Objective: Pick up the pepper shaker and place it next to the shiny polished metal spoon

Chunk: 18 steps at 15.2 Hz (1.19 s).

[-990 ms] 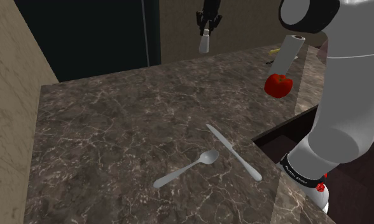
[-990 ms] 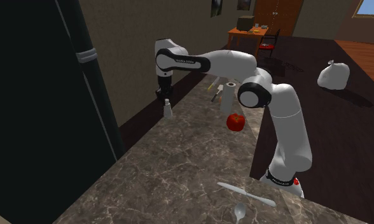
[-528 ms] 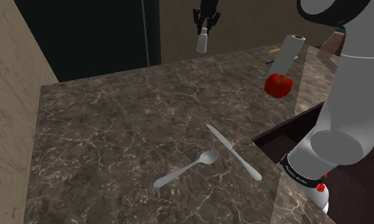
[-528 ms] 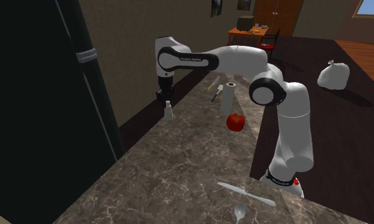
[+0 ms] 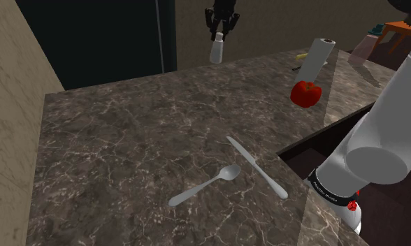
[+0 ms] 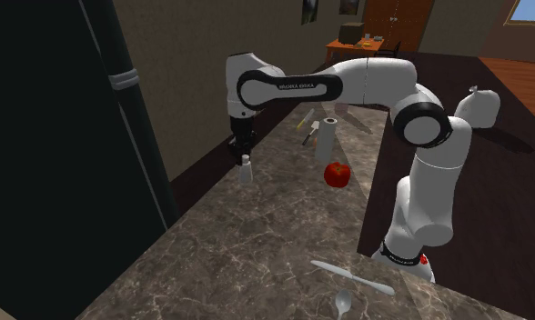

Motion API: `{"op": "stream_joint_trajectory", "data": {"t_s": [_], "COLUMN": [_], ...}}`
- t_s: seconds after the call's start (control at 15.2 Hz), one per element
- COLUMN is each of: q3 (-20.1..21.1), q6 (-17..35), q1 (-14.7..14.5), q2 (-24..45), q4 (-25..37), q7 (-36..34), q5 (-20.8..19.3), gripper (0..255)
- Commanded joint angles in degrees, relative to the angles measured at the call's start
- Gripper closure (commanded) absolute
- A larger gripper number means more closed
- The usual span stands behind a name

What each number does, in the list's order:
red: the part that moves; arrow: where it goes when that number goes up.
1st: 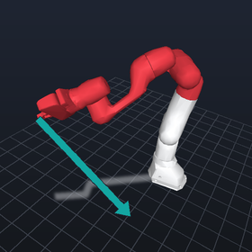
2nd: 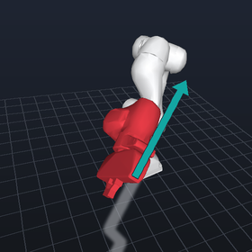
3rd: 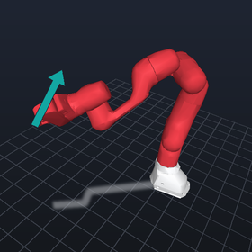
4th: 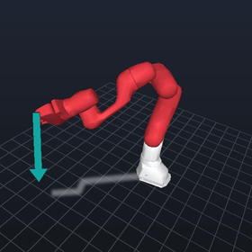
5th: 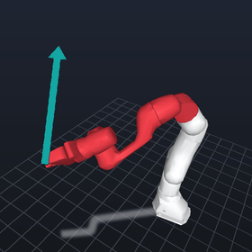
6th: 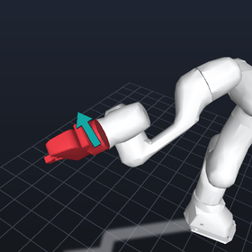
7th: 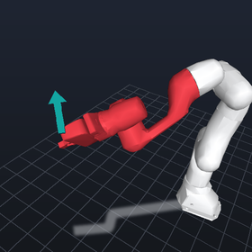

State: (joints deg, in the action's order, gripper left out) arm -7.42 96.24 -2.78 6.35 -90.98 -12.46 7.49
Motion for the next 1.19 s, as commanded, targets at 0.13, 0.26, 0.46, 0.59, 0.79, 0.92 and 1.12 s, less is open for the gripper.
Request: {"op": "stream_joint_trajectory", "data": {"t_s": [0.13,0.26,0.46,0.59,0.79,0.92,1.12], "q3": [2.10,3.33,5.30,6.69,8.87,10.37,12.71], "q6": [1.09,1.33,1.51,1.52,1.43,1.31,1.06], "q1": [-2.64,-3.86,-5.63,-6.79,-8.50,-9.64,-11.32], "q2": [-5.46,-7.75,-10.77,-12.53,-14.76,-15.98,-17.39], "q4": [-5.93,-8.15,-10.92,-12.40,-14.09,-14.88,-15.56], "q7": [-4.74,-7.21,-10.97,-13.52,-17.40,-20.02,-24.01], "q5": [-0.70,-0.87,-0.93,-0.87,-0.63,-0.41,0.00], "gripper": [255,255,255,255,255,255,255]}}
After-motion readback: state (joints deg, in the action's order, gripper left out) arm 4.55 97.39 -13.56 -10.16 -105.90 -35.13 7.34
